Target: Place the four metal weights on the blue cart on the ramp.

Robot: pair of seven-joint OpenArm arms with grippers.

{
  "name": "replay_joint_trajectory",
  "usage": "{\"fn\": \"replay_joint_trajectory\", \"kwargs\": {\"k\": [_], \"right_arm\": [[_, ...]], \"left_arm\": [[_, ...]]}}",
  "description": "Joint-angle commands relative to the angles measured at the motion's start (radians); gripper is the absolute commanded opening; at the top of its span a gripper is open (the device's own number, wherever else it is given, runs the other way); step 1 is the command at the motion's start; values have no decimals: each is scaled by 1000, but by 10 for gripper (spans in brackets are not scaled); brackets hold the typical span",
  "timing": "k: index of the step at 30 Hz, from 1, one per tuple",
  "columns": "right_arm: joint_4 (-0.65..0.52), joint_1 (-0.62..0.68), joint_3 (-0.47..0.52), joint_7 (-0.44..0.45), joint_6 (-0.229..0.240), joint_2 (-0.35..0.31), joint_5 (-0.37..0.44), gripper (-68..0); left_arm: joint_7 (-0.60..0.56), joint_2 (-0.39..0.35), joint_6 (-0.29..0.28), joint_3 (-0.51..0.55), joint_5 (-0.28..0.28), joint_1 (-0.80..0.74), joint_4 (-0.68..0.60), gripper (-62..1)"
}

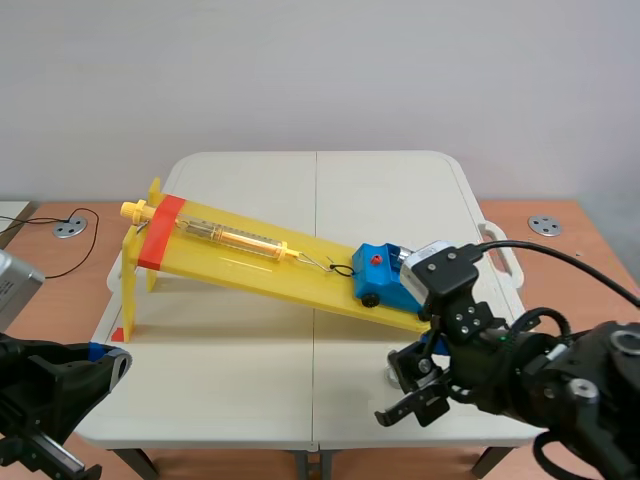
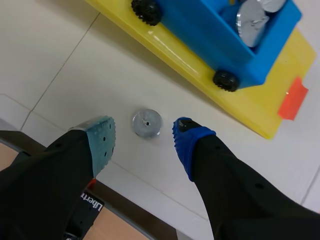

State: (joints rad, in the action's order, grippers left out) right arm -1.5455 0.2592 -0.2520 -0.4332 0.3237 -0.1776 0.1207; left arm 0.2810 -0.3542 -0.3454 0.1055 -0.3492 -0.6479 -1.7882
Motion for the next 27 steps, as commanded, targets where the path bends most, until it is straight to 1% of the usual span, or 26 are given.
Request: {"fn": "replay_joint_trajectory", "kwargs": {"k": [1,4,8,11,13,16,19,21,27], "right_arm": [[-48,-85,3,130,-47,-4,5,-401],[-8,-105,-24,145,-69,9,-21,-401],[42,-130,-56,155,-78,26,-40,-401],[76,-146,-73,163,-100,37,-51,-401],[91,-152,-80,167,-103,43,-55,-401],[108,-157,-89,172,-122,53,-72,-401],[126,-163,-92,181,-122,62,-72,-402],[144,-166,-92,189,-122,68,-72,-417],[196,-185,-100,204,-122,76,-73,-418]], "left_arm": [[-97,10,-28,11,-74,20,-49,-580],[-97,10,-28,11,-74,19,-49,-580],[-97,10,-28,11,-74,19,-49,-580],[-97,10,-28,11,-74,19,-49,-580],[-97,11,-28,11,-74,19,-49,-580],[-97,10,-28,11,-74,19,-49,-580],[-97,10,-28,11,-74,19,-49,-580],[-97,11,-28,11,-74,19,-49,-580],[-97,11,-28,11,-74,19,-49,-580]]}}
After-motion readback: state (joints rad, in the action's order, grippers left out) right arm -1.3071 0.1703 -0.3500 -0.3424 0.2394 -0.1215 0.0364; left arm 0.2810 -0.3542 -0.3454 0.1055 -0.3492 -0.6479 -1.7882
